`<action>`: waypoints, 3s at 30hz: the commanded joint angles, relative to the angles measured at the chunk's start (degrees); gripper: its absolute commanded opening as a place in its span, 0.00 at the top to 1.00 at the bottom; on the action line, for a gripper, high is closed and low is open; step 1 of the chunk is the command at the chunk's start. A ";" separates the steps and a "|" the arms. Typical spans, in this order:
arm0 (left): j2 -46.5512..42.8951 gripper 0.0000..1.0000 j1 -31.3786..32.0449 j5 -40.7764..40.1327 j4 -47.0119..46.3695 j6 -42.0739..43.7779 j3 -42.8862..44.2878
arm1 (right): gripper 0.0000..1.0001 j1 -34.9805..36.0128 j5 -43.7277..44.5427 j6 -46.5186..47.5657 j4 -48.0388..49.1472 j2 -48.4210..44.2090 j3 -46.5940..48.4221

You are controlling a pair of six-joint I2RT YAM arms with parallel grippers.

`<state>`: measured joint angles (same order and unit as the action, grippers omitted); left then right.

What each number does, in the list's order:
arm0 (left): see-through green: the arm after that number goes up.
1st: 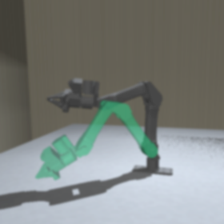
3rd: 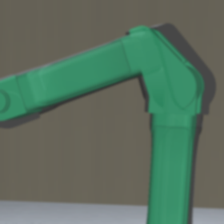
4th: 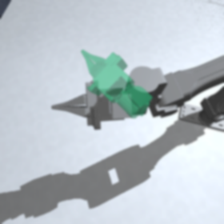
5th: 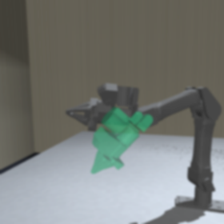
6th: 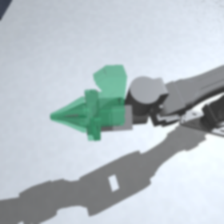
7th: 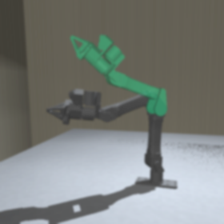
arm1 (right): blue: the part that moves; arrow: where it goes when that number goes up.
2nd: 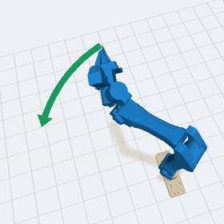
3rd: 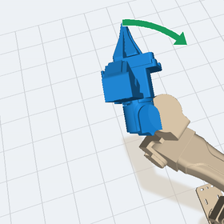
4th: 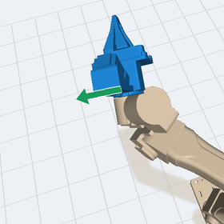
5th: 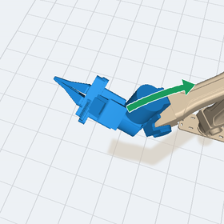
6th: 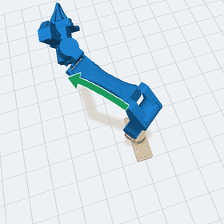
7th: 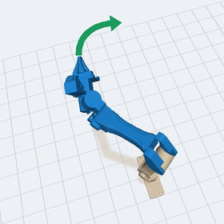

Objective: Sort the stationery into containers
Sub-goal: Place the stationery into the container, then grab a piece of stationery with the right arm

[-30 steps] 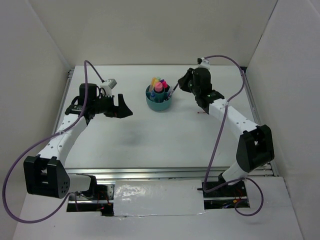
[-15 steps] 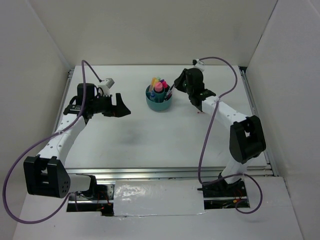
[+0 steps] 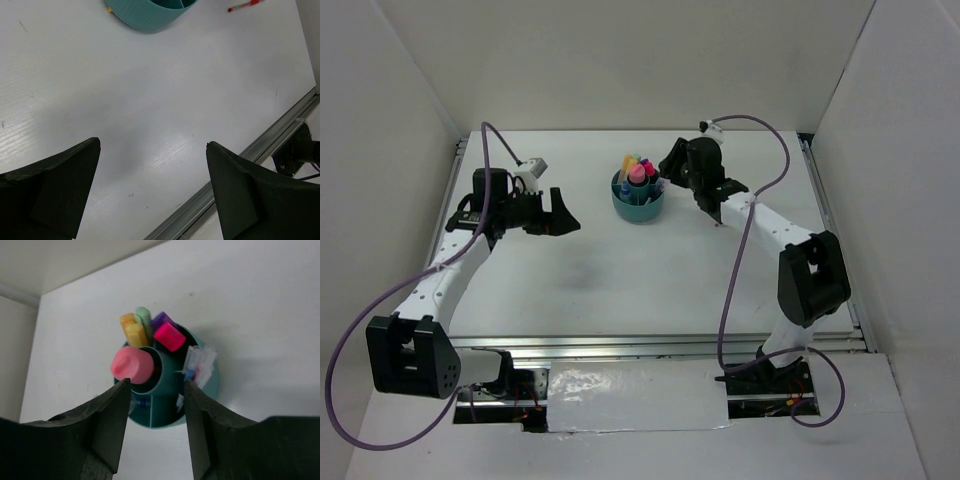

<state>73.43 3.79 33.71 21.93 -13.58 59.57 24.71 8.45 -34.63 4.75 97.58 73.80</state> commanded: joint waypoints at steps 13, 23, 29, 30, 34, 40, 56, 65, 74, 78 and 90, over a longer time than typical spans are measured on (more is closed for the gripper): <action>-3.03 0.01 -0.36 1.35 -4.62 -2.85 -2.35 | 0.52 -27.77 -0.53 -2.63 -43.24 -4.07 7.50; -2.85 0.01 -0.36 0.12 -4.27 -2.50 -2.71 | 0.46 -32.88 1.22 -4.65 -49.49 9.37 14.26; -2.94 0.01 -0.36 -0.40 -4.09 -1.97 -3.23 | 0.35 -35.17 3.59 -6.76 -49.75 14.12 17.34; -2.94 0.01 -0.45 -0.49 -4.18 -1.97 -3.41 | 0.35 -35.34 3.85 -7.11 -49.75 14.48 17.78; -2.50 0.01 -0.36 -0.40 -4.71 -2.24 -3.58 | 0.37 -35.61 4.65 -7.90 -51.59 17.20 20.33; -2.59 0.01 -0.45 -0.75 -4.53 -2.24 -4.11 | 0.38 -34.20 5.18 -8.87 -51.25 19.66 20.42; -1.71 0.01 -0.37 -0.75 -4.44 -2.76 -3.94 | 0.38 -31.39 5.35 -8.17 -50.28 21.69 19.02; -0.48 0.01 -0.45 -0.58 -4.53 -4.70 -3.50 | 0.40 -29.54 5.44 -8.17 -49.23 21.95 17.43; 0.49 0.01 -0.45 -0.58 -4.09 -4.78 -2.97 | 0.45 -28.49 5.88 -6.33 -49.23 23.18 17.35; 0.49 0.01 -0.54 -0.76 -3.92 -4.70 -2.97 | 0.46 -27.61 7.02 -6.24 -49.67 22.39 17.25; 0.93 0.01 -0.63 -0.58 -4.00 -4.96 -3.15 | 0.74 -27.70 7.37 -1.23 -51.07 26.34 20.51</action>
<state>73.87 3.51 32.80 19.25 -18.22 55.07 -2.87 14.37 -37.36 -45.06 122.41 92.99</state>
